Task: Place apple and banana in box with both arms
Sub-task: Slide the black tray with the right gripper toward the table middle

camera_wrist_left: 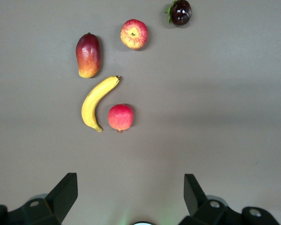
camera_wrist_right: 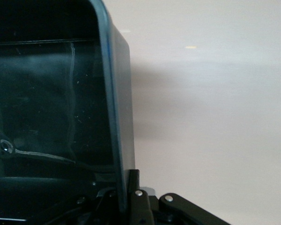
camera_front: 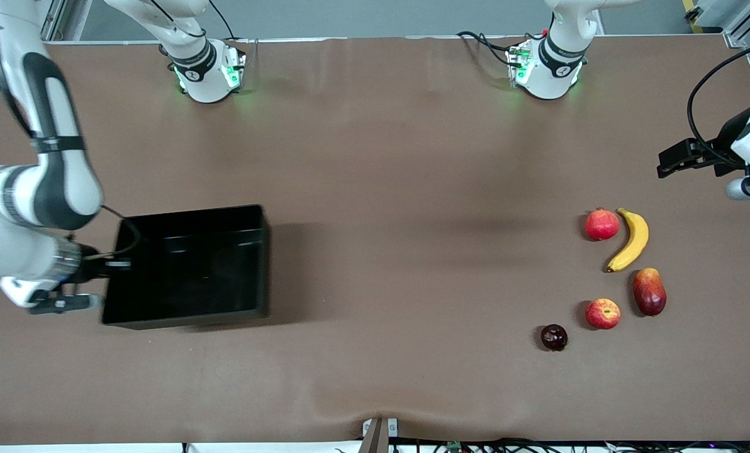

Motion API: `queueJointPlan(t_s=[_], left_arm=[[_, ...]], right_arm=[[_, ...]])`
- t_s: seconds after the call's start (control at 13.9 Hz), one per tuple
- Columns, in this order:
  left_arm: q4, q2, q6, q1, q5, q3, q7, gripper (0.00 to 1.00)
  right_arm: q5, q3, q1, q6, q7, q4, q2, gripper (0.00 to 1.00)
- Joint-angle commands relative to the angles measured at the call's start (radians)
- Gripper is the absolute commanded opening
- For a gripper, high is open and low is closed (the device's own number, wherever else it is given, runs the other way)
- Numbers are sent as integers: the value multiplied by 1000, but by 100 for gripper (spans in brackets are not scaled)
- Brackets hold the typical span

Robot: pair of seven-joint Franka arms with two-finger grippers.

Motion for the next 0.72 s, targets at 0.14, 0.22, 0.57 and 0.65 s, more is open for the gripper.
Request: queueJointPlan(t_s=[0.14,0.22,0.57,0.65], left_arm=[[16,7,4,-6,-1,1,-8,100],[16,7,6,-9,-1,0,-8,100],[18,7,6,-12,-1,1,-10,100],[18,7,6,-12,-1,1,-10,100]], right_arm=[[54,-6,266,43,277,8,30,0],[57,-4,311,74,351,8,45,0],[58,-4,555,88,681,24,133,0],[59,-4,578,108,715,24,145,0]])
